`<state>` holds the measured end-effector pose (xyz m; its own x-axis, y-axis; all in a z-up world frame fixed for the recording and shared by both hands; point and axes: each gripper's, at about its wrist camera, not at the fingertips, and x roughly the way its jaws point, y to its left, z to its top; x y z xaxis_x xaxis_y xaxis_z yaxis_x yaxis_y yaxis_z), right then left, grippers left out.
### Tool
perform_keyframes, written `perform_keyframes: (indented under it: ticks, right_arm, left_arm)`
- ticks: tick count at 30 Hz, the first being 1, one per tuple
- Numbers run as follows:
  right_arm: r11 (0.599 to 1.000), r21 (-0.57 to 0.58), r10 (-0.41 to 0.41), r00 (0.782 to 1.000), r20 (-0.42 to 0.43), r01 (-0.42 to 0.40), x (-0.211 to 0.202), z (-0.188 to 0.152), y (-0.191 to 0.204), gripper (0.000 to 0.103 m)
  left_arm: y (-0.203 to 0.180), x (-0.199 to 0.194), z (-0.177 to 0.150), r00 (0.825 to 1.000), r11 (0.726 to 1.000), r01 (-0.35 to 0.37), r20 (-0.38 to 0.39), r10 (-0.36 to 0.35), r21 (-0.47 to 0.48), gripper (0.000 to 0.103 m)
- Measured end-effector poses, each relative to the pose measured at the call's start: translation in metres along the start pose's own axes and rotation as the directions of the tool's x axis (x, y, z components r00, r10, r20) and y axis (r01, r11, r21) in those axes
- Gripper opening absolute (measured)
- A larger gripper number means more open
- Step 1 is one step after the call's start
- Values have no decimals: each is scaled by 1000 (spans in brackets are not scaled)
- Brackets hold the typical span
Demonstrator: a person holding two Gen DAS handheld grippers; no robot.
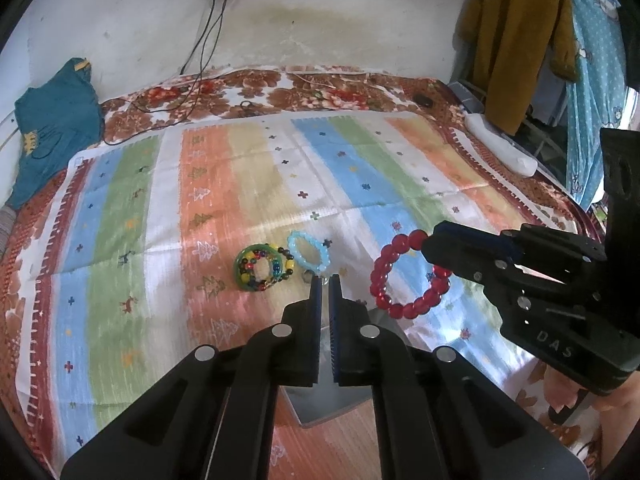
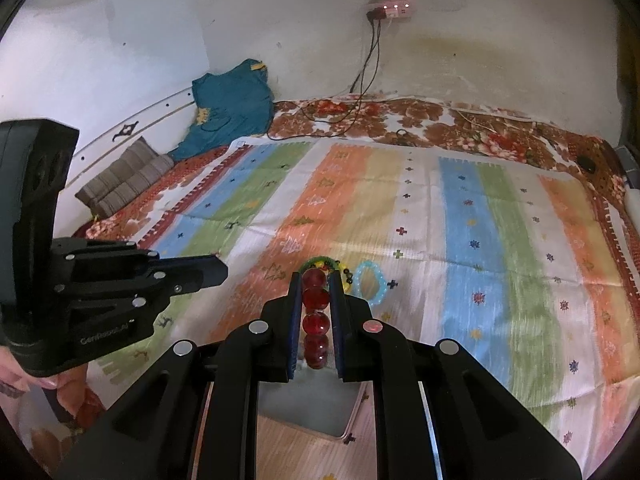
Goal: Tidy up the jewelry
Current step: 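Carry both bracelets over the silver tin and open both tools to drop them, then move both tools back toward the light blue bracelet and green bangle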
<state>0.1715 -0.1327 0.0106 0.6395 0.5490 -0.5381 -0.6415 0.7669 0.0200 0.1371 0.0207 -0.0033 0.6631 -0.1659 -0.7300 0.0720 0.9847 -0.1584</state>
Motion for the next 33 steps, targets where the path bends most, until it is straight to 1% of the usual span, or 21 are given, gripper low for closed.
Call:
perform_keyframes:
  ticks: [4, 7, 9, 10, 11, 13, 16, 17, 18, 19, 20, 21, 22, 23, 24, 25, 26, 28, 30, 31, 33]
  right_arm:
    - [1000, -7, 9, 999, -33, -9, 1, -9, 3, 14]
    - [1000, -10, 0, 998, -58, 0, 3, -14, 3, 15]
    - [1000, -9, -12, 998, -59, 11, 2, -15, 3, 24]
    - [1000, -4, -14, 998, -62, 14, 3, -15, 3, 30]
    - [1000, 4, -17, 998, -68, 17, 3, -15, 1, 32]
    - [1000, 12, -28, 997, -77, 29, 6, -15, -2, 32]
    - [999, 21, -34, 995, -92, 37, 10, -15, -7, 37]
    - [999, 26, -35, 995, -96, 37, 12, -15, -8, 38]
    - [999, 29, -37, 994, -99, 40, 13, -14, -9, 39]
    - [999, 30, -37, 994, -102, 41, 14, -14, -10, 40]
    - [999, 31, -38, 994, -104, 42, 15, -14, -11, 43]
    - [999, 34, -38, 994, -107, 42, 17, -13, -12, 45]
    - [998, 37, -38, 993, -109, 42, 18, -13, -13, 47]
    - [998, 41, -39, 993, -111, 44, 19, -13, -14, 48]
    - [998, 46, -41, 993, -112, 46, 20, -12, -15, 49]
    - [998, 50, -41, 993, -113, 47, 21, -11, -16, 52]
    - [997, 56, -40, 993, -114, 46, 22, -10, -18, 53]
    - [997, 69, -39, 992, -119, 47, 25, -8, -21, 56]
    - [995, 86, -44, 992, -120, 55, 28, -6, -26, 59]
    - [994, 94, -44, 992, -122, 55, 30, -4, -28, 61]
    - [992, 116, -39, 991, -129, 55, 35, -2, -34, 64]
  left_arm:
    - [1, -3, -3, 1000, 1000, -2, 3, 2, -10, 3]
    - [3, -4, -4, 1000, 1000, -13, 4, 13, -26, 3]
    - [5, -4, -5, 1000, 999, -16, 0, 16, -34, 3]
    - [6, -4, -5, 1000, 999, -18, -2, 18, -35, 4]
    - [7, -3, -5, 1000, 999, -23, -4, 23, -39, 4]
    - [9, -1, -5, 1000, 998, -29, -8, 29, -47, 4]
    - [13, 2, -5, 999, 997, -42, -14, 41, -63, 4]
    - [15, 2, -4, 999, 997, -46, -15, 45, -69, 9]
    - [17, 3, -4, 999, 996, -51, -18, 50, -76, 12]
    - [19, 4, -4, 998, 995, -55, -20, 54, -81, 17]
    - [21, 6, -4, 998, 994, -63, -24, 61, -90, 23]
    - [23, 8, -4, 997, 993, -69, -30, 66, -96, 25]
    - [26, 10, -4, 997, 992, -75, -36, 72, -101, 29]
    - [28, 13, -4, 996, 990, -88, -44, 84, -106, 35]
    - [30, 14, -3, 995, 989, -97, -49, 92, -110, 38]
    - [31, 16, -3, 994, 988, -104, -54, 99, -113, 43]
    - [33, 18, -3, 993, 987, -111, -60, 104, -116, 51]
    - [36, 21, -1, 990, 985, -130, -65, 123, -116, 60]
    - [40, 24, 1, 987, 980, -150, -69, 142, -130, 67]
    - [42, 25, 1, 986, 978, -157, -71, 148, -137, 72]
    - [47, 29, 2, 982, 972, -180, -78, 170, -150, 74]
